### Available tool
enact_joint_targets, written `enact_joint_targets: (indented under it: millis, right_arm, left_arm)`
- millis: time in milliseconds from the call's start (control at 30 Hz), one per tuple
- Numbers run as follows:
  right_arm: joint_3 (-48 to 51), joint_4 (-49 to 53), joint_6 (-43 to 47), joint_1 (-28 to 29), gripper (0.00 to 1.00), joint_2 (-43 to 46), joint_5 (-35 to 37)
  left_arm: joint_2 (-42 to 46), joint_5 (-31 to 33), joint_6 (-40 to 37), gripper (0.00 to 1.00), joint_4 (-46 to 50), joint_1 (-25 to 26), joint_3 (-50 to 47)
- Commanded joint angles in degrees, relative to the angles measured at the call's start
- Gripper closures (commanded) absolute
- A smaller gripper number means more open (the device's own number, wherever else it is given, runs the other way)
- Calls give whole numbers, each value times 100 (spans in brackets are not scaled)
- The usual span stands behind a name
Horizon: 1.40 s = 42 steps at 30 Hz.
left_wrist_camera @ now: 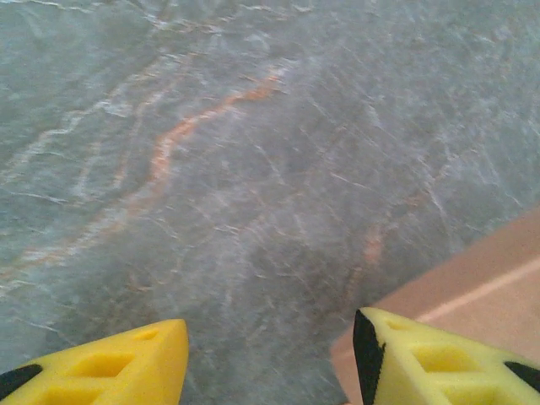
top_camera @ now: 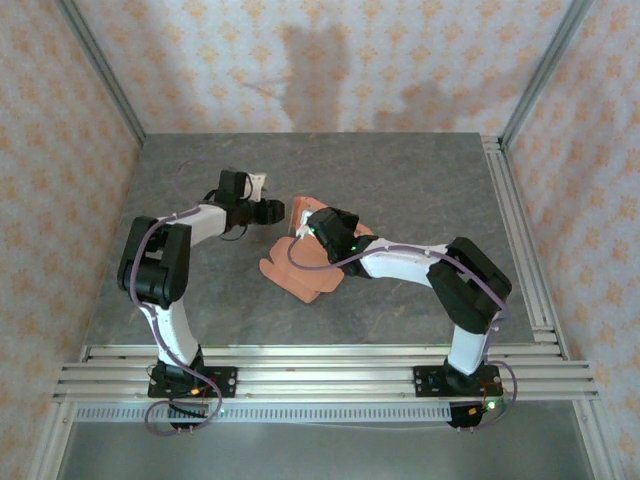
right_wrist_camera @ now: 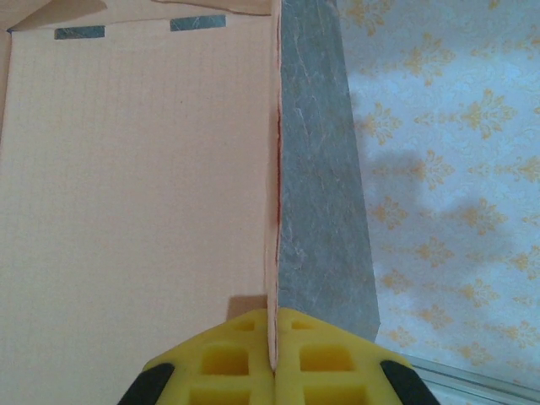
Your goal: Fold the paper box
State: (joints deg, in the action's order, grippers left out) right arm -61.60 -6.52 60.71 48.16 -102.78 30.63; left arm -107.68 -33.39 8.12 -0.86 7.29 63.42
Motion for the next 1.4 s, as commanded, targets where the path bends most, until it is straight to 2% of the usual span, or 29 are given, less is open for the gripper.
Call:
enact_joint_targets:
  millis: [0,300,567,867,1233,1367]
  right_arm:
    - [-29,-47,54,-17,100,-41,133]
    - [-145,14,70,-35,100,-163,118]
    - [-167,15,12,-54,100,-225,118]
    - [-207,-143,106,-46,100,-232,244]
    - [-15,-967,821,-9,100,-227,544]
    - [133,-1547,1271,24,100,-293,615]
  left_arm:
    - [-268,1,96,47,135,-46,343]
    - [-754,-815,-215,50,254,41,712]
    - [-510,-1103,-83,51,-166,86,252]
    - [-276,-1223,-76,51,-404,130,-60]
    - [60,-1246,-120,50,-521,132,-214]
    - [37,-1294,-139,50,-550,137,-184]
